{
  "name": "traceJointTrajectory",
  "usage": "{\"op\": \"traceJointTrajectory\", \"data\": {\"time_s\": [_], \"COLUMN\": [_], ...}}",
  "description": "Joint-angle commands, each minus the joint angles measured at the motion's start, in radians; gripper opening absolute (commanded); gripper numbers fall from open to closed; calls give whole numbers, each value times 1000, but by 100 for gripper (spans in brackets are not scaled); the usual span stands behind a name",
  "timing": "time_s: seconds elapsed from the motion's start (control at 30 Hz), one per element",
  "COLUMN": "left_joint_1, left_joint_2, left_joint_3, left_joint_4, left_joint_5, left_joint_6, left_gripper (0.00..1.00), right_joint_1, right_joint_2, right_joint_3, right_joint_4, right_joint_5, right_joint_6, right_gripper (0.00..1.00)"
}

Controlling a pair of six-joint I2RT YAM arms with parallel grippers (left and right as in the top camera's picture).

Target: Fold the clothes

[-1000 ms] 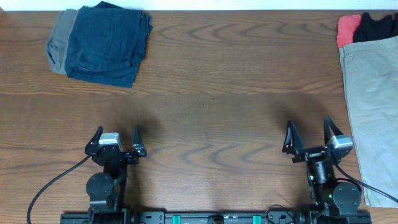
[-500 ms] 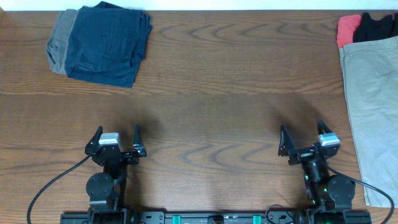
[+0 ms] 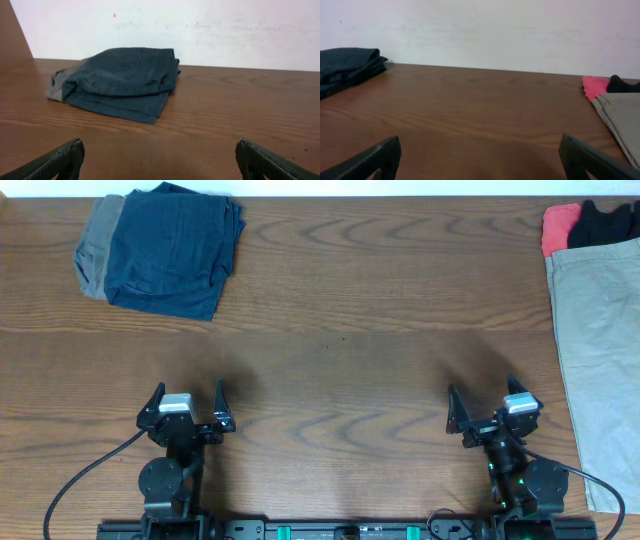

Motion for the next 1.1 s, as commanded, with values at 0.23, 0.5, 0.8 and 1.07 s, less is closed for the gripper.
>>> {"op": "traceJointTrajectory", "data": {"time_s": [0.23,0.5,0.8,1.07], "left_joint_1": [-4,-4,-4,-4], "left_joint_2": [-6,-6,-6,-6], "left_joint_3": [-18,-18,-18,-18], "left_joint_4": [-37,-36,-36,-36], "left_joint_5": [-12,-12,-12,-12], "left_joint_6": [6,6,6,6], "left_gripper": [98,98,98,98], "right_joint_1": [-25,-25,-25,-25], "right_joint_2": [-7,-7,-7,-6], "right_joint_3": [-2,-2,-2,-2], "right_joint_4": [-13,-20,-20,-19], "right_joint_5": [87,155,164,165], "right_joint_6": [-33,-21,-14,-14], "right_gripper": [99,99,99,99]}}
